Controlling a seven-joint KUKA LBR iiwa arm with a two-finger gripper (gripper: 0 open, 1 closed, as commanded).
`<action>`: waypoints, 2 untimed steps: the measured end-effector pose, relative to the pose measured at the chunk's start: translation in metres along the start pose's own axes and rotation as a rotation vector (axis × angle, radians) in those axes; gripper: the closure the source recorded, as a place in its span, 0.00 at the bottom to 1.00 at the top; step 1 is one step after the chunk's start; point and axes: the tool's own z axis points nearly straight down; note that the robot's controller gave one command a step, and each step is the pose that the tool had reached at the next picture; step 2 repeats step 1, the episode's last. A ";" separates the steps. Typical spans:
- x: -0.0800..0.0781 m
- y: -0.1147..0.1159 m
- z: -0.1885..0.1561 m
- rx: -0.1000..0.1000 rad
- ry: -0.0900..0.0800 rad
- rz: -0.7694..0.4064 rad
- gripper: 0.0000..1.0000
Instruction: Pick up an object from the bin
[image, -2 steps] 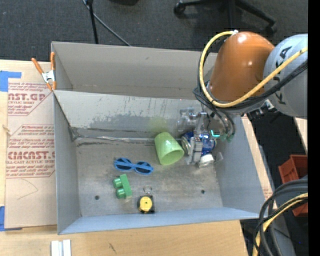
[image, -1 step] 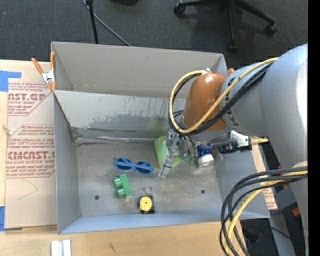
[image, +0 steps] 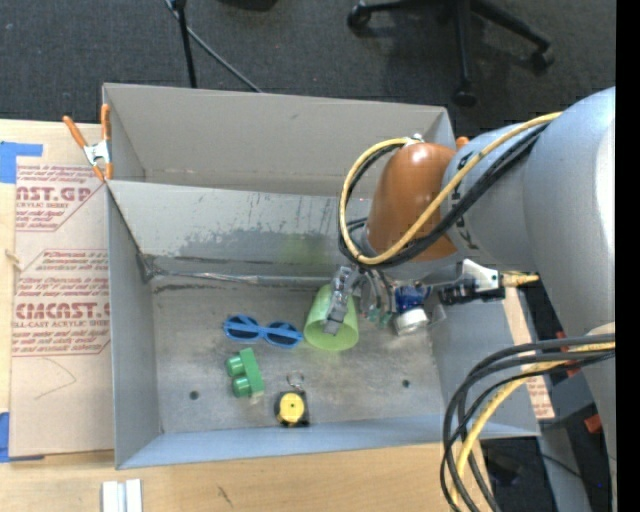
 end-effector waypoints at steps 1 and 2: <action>-0.008 -0.040 -0.122 0.005 0.012 -0.010 1.00; -0.008 -0.040 -0.122 0.005 0.012 -0.010 1.00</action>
Offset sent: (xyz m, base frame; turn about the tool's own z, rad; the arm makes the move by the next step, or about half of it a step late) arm -0.0098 -0.0401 0.1170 -0.0103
